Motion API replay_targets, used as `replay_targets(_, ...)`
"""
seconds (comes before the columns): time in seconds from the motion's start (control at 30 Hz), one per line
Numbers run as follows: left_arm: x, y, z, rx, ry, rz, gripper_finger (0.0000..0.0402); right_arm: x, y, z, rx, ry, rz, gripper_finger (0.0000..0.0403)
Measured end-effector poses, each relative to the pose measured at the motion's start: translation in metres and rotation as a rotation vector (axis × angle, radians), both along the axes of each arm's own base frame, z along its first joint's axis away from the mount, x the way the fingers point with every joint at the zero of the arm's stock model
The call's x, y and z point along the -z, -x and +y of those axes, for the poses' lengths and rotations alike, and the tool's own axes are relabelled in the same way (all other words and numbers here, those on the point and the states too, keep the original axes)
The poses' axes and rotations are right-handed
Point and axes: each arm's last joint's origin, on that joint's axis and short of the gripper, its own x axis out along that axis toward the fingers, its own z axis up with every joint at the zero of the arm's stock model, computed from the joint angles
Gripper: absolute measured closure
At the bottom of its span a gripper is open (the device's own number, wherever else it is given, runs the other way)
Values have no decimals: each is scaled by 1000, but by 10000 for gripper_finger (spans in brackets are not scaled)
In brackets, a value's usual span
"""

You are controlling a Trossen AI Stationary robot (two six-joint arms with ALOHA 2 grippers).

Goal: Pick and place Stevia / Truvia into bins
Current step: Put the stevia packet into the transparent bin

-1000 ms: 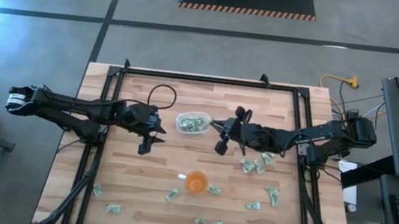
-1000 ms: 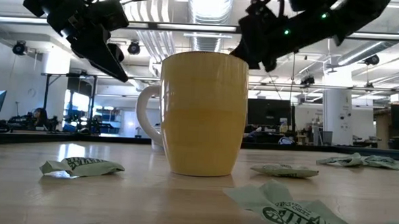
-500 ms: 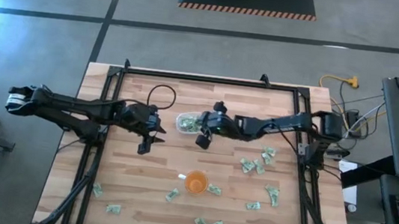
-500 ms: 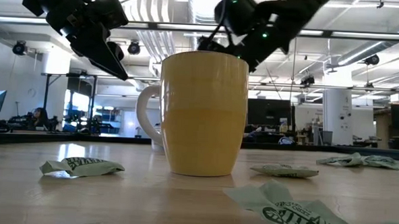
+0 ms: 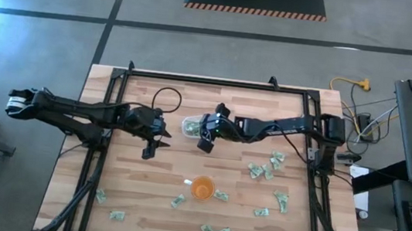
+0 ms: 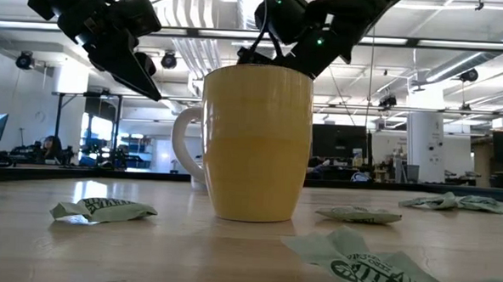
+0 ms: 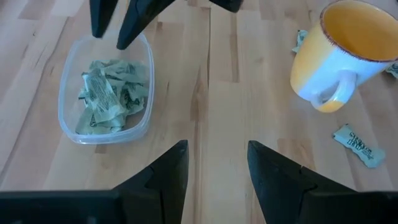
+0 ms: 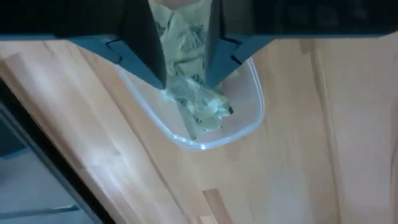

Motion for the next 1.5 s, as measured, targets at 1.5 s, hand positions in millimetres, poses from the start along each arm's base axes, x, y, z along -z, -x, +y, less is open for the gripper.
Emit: replay_targets(1.5, 61, 61, -219, 259, 354, 633, 253, -63, 66, 115, -366, 57, 5, 260)
